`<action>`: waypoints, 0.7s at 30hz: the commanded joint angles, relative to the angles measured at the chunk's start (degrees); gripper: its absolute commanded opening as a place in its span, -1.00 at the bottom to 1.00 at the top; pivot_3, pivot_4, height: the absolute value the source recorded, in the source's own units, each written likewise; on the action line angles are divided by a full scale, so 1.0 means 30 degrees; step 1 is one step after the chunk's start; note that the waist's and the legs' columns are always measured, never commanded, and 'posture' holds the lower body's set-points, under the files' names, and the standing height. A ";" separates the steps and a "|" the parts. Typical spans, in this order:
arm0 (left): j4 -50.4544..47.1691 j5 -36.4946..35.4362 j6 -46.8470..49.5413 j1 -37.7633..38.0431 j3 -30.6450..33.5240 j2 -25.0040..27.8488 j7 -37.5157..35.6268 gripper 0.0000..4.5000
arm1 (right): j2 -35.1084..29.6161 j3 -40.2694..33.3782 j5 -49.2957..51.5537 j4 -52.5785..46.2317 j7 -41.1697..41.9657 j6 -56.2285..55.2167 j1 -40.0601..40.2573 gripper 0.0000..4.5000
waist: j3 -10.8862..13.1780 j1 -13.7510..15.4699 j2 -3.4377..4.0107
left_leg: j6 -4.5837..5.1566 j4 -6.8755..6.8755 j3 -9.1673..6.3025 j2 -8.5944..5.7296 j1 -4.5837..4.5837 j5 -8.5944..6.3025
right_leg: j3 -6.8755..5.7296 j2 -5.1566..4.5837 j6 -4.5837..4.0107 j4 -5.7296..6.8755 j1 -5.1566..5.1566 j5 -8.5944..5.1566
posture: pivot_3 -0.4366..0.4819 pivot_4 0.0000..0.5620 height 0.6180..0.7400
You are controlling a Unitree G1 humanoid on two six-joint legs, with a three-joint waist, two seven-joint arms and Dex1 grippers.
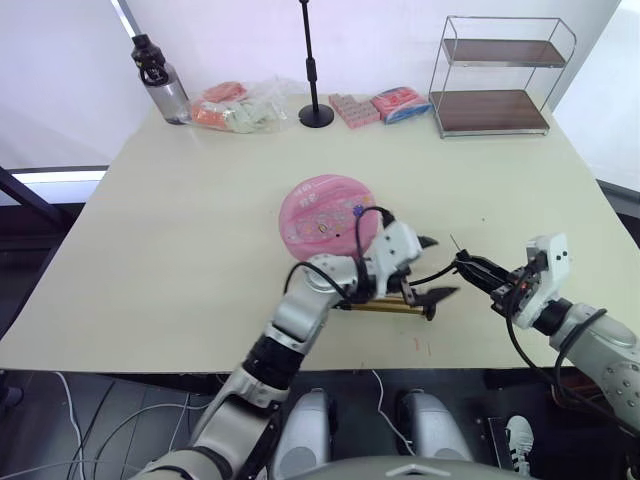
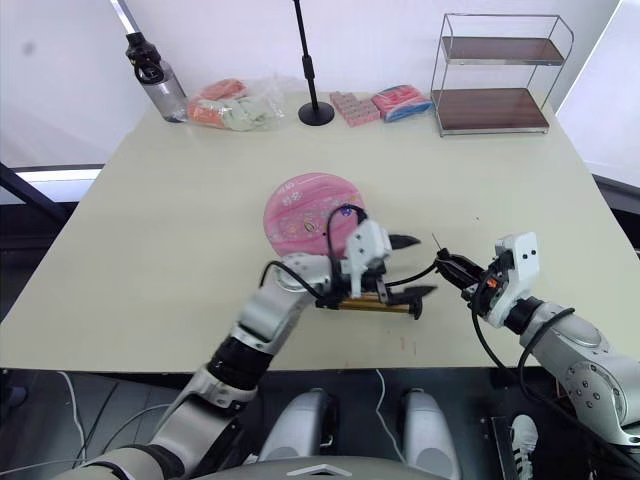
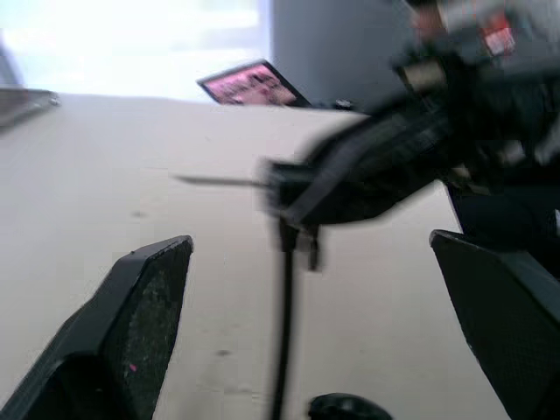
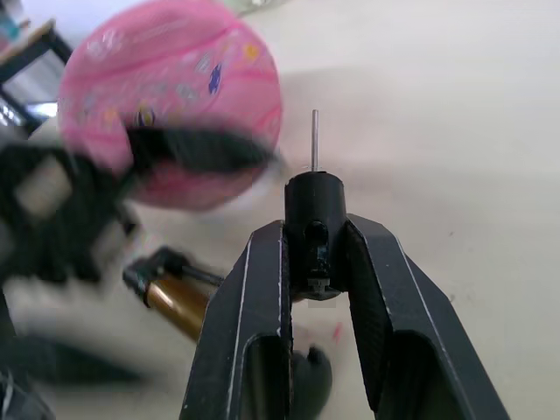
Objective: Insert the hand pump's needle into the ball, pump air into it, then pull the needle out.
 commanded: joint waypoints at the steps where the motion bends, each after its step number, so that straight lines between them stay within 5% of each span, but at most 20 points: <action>1: -0.1910 -0.1185 0.0916 0.0016 0.0547 0.0458 -0.0345 0.99 | -0.0590 0.0371 -0.1239 -0.0094 0.1974 -0.1579 0.0156 -0.84 | -0.0001 0.0018 0.0000 | 0.0000 0.0000 0.0002 0.0000 0.0000 0.0000 | 0.0000 0.0000 0.0002 0.0000 0.0000 -0.0001 | -0.05 -0.47 1.00; 10: -0.5873 -0.4639 0.3241 -0.0027 0.3820 0.3406 -0.0577 0.99 | -0.1981 0.0230 -0.2222 0.0825 0.5232 -0.2562 -0.0966 -0.84 | 0.0002 0.0005 -0.0001 | -0.0002 0.0017 0.0008 0.0001 0.0009 0.0001 | 0.0003 0.0001 0.0024 0.0005 0.0001 -0.0013 | -0.05 -0.47 1.00; 21: -0.5576 -0.6343 0.4620 -0.0311 0.9045 0.6354 0.1632 0.99 | -0.2719 0.0361 -0.3499 0.1665 0.7577 -0.4566 -0.2688 -0.84 | 0.0021 -0.0006 -0.0030 | -0.0005 0.0023 0.0014 -0.0005 -0.0011 0.0002 | 0.0001 -0.0002 0.0045 -0.0008 0.0004 0.0037 | -0.05 -0.47 1.00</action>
